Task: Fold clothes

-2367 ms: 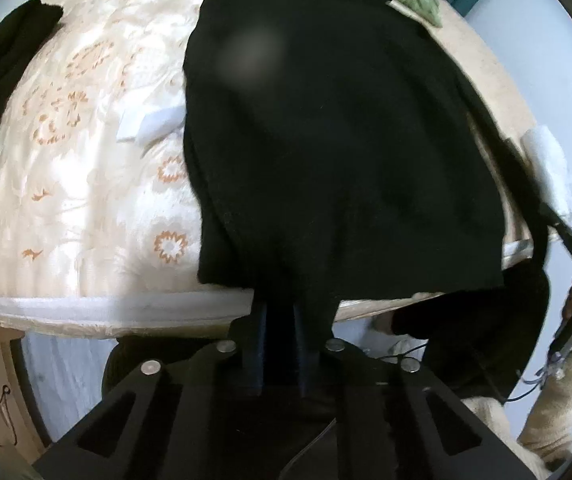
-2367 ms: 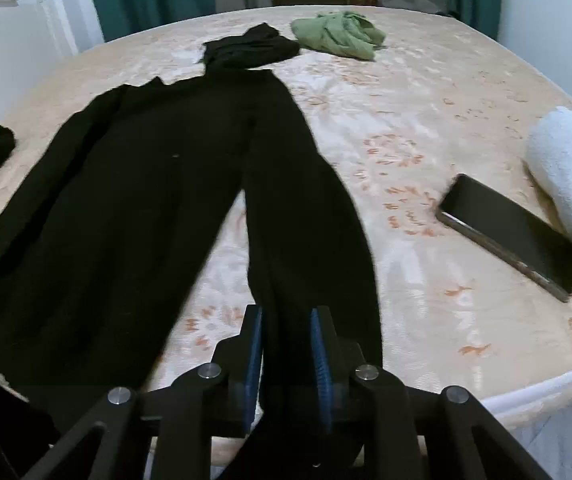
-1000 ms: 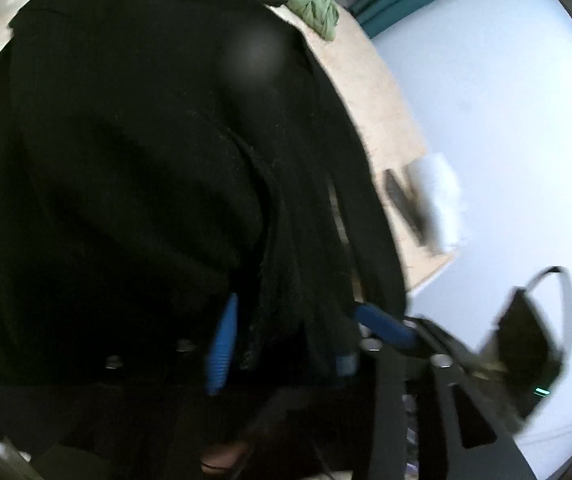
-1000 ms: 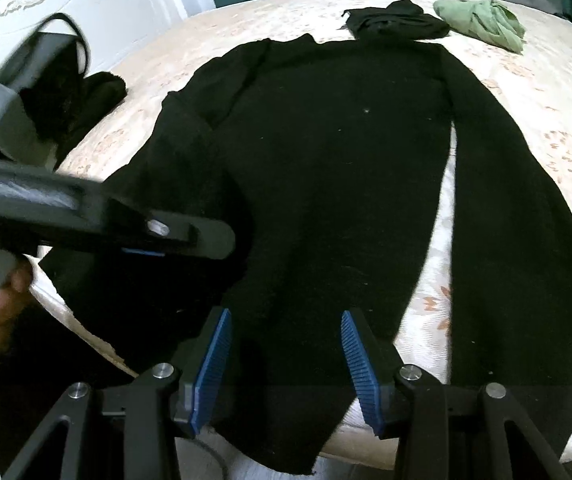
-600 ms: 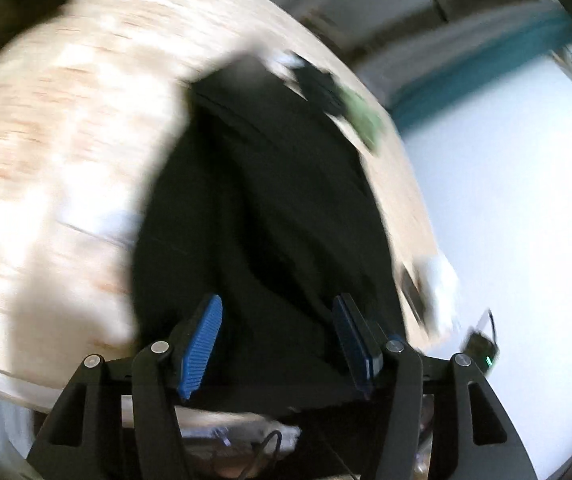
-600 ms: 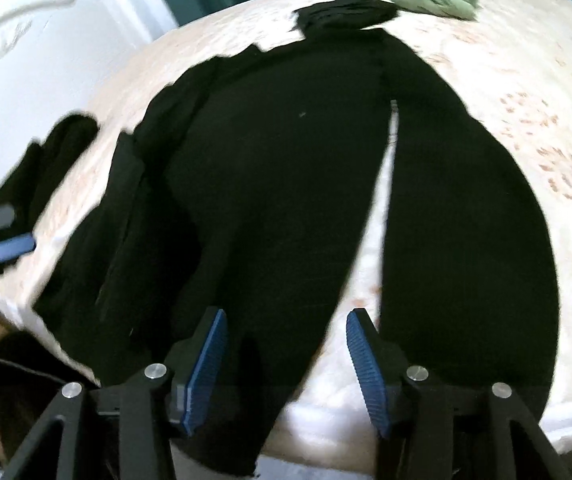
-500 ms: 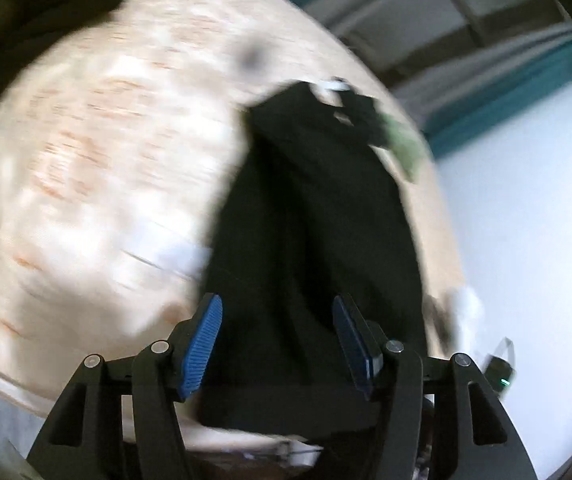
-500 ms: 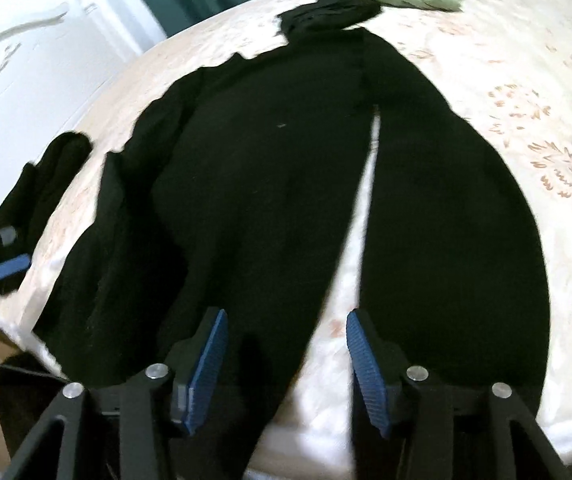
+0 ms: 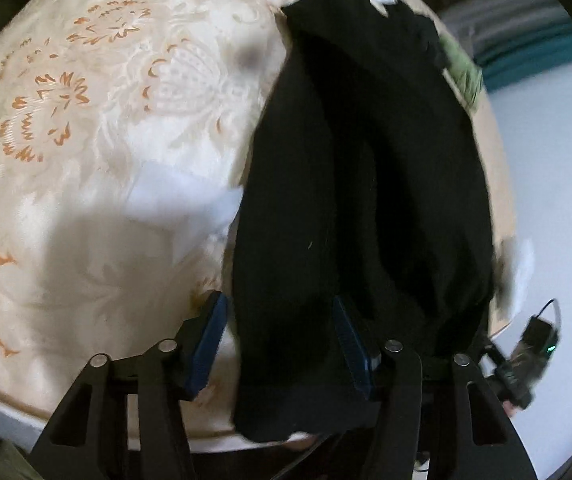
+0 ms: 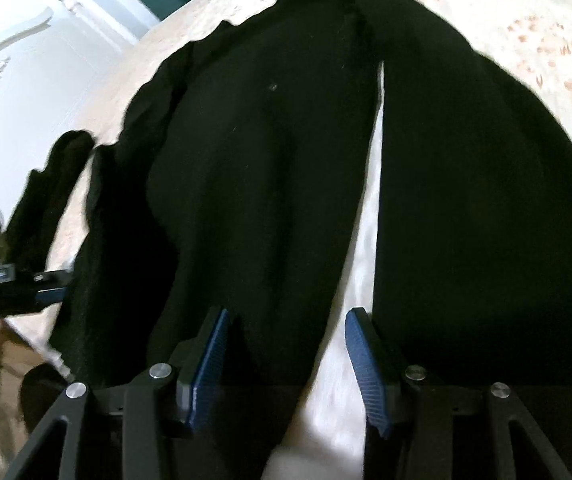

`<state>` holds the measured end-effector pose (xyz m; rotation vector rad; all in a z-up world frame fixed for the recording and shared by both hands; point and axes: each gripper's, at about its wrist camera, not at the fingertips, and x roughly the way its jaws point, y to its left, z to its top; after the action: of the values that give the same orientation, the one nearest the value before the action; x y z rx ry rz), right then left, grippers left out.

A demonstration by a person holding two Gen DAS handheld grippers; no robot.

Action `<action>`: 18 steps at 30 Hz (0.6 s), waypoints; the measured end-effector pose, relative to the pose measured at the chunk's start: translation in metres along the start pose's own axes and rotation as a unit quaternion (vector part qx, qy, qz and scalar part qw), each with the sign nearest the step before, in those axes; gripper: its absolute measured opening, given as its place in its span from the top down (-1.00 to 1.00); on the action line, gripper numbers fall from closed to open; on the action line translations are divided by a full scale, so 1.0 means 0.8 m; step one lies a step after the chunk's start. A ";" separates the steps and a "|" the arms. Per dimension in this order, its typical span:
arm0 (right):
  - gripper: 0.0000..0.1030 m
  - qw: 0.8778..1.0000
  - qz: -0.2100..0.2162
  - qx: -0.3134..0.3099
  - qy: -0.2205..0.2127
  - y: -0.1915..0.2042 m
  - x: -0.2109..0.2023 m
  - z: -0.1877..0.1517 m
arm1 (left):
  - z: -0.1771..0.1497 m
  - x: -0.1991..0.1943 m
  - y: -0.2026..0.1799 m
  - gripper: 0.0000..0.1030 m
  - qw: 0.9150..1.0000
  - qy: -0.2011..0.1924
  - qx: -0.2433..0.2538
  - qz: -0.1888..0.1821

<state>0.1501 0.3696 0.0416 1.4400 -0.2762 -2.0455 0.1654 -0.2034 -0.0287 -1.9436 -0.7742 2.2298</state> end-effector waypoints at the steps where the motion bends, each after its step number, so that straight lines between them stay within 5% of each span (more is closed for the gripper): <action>1: 0.02 1.000 0.007 0.001 0.004 0.000 -0.003 -0.005 | -0.003 -0.002 -0.001 -0.11 1.000 0.000 0.005 0.015; 4: 0.02 1.000 0.011 -0.010 0.016 0.000 -0.009 -0.018 | -0.006 -0.006 -0.003 -0.11 0.999 -0.003 0.014 0.033; 9: 0.02 0.999 0.028 0.015 0.015 -0.006 -0.001 -0.013 | 0.002 0.000 0.002 -0.09 1.000 -0.008 -0.003 0.007; 11: 0.04 0.999 0.040 0.022 0.012 -0.006 0.005 -0.008 | 0.007 0.004 0.003 0.13 1.000 -0.014 -0.008 -0.007; 14: 0.26 0.998 0.051 0.026 0.011 -0.005 0.012 -0.002 | 0.013 0.009 0.003 0.52 1.000 -0.020 -0.011 -0.015; 15: 0.48 0.998 0.057 0.026 0.012 -0.003 0.014 -0.001 | 0.014 0.011 0.002 0.69 1.000 -0.021 -0.010 -0.012; 17: 0.81 0.998 0.047 0.028 0.015 -0.002 0.017 -0.003 | 0.011 0.007 0.002 0.77 0.999 -0.035 -0.015 -0.003; 18: 0.83 0.999 0.042 0.030 0.017 -0.001 0.018 -0.003 | 0.008 0.001 0.004 0.78 0.999 -0.048 -0.023 0.003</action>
<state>0.1488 0.3621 0.0287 1.4727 -0.3795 -1.9580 0.1602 -0.2079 -0.0305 -1.8714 -0.8384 2.3452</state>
